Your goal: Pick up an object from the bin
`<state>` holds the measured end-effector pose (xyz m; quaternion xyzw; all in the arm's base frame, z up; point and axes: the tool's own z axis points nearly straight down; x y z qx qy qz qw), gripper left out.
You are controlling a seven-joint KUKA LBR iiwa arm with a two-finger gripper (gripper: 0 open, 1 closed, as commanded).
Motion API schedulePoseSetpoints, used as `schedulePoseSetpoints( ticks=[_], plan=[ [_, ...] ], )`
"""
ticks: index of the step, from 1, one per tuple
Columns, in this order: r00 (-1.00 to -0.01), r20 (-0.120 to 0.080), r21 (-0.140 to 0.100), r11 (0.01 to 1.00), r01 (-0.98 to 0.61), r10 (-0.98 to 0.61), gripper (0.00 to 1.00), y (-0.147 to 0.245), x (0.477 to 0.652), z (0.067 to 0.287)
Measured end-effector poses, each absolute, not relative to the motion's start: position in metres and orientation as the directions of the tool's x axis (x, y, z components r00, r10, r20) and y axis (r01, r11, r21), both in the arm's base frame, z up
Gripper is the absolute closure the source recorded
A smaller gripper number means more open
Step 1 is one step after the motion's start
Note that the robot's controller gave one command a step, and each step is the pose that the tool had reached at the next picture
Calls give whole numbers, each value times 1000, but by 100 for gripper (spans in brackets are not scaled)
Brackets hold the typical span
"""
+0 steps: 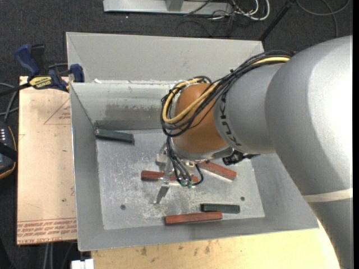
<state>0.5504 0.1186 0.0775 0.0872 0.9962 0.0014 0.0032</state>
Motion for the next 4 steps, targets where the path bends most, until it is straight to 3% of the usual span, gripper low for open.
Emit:
schedulePoseSetpoints(
  ticks=[1, 3, 4],
  plan=[
    [-985, -38, 19, 986, 168, 168, 100, 122, 561, 67],
    [-985, -39, 18, 986, 167, 168, 100, 121, 560, 72],
    [-986, -23, 11, 986, 166, 166, 100, 120, 557, 85]
  ],
)
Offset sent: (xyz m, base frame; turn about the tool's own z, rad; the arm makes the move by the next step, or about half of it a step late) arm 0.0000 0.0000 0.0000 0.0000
